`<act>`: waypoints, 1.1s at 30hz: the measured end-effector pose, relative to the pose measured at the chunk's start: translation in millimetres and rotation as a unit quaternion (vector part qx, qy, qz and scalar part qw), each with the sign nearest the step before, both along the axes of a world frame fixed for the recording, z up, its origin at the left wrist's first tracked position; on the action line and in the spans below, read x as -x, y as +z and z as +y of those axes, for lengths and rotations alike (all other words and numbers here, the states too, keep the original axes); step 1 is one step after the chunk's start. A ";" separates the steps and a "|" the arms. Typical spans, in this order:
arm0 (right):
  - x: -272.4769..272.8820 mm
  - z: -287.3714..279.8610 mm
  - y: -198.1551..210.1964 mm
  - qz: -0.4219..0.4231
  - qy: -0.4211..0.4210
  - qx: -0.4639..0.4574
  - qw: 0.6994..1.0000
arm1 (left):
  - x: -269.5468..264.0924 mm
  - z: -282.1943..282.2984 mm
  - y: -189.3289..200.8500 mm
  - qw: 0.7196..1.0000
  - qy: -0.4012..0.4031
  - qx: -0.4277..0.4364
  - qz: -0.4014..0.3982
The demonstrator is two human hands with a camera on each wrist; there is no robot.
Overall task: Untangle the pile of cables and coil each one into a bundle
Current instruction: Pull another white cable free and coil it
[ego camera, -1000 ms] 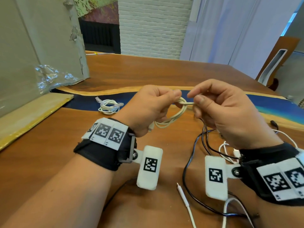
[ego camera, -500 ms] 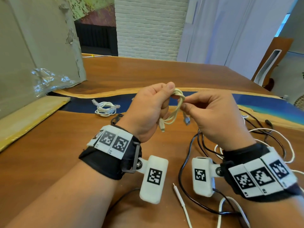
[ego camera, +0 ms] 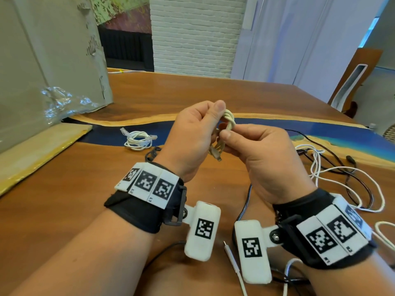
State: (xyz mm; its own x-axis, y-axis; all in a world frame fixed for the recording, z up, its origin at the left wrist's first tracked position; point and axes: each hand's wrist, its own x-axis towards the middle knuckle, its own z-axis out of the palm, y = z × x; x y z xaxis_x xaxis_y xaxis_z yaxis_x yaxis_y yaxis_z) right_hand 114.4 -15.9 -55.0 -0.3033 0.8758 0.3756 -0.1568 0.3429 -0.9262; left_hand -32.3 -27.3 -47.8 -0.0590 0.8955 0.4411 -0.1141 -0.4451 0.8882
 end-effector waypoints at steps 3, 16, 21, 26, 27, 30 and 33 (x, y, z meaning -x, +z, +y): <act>1.2 0.9 -1.3 0.014 0.001 0.018 1.000 | -0.2 -0.8 0.2 1.000 0.011 -0.006 0.017; 0.9 0.8 1.9 0.051 -0.017 0.104 0.993 | -1.3 4.7 -5.8 0.996 0.059 -0.009 0.068; 0.9 1.0 3.6 0.045 -0.040 0.109 0.992 | -1.0 2.8 -3.0 0.991 0.072 -0.026 0.113; 3.1 0.8 4.8 0.061 -0.010 0.116 0.991 | 6.0 3.7 -0.5 0.983 0.099 -0.057 0.142; 3.4 0.5 4.8 0.071 0.005 0.123 0.990 | 7.2 3.7 -0.2 0.983 0.101 -0.055 0.140; 2.9 -0.3 5.5 0.099 0.069 0.154 0.981 | 8.6 4.6 -0.1 0.986 0.094 -0.044 0.133; -1.8 -0.1 7.8 0.110 0.137 0.171 0.970 | 7.2 5.1 -1.9 0.992 0.063 -0.033 0.102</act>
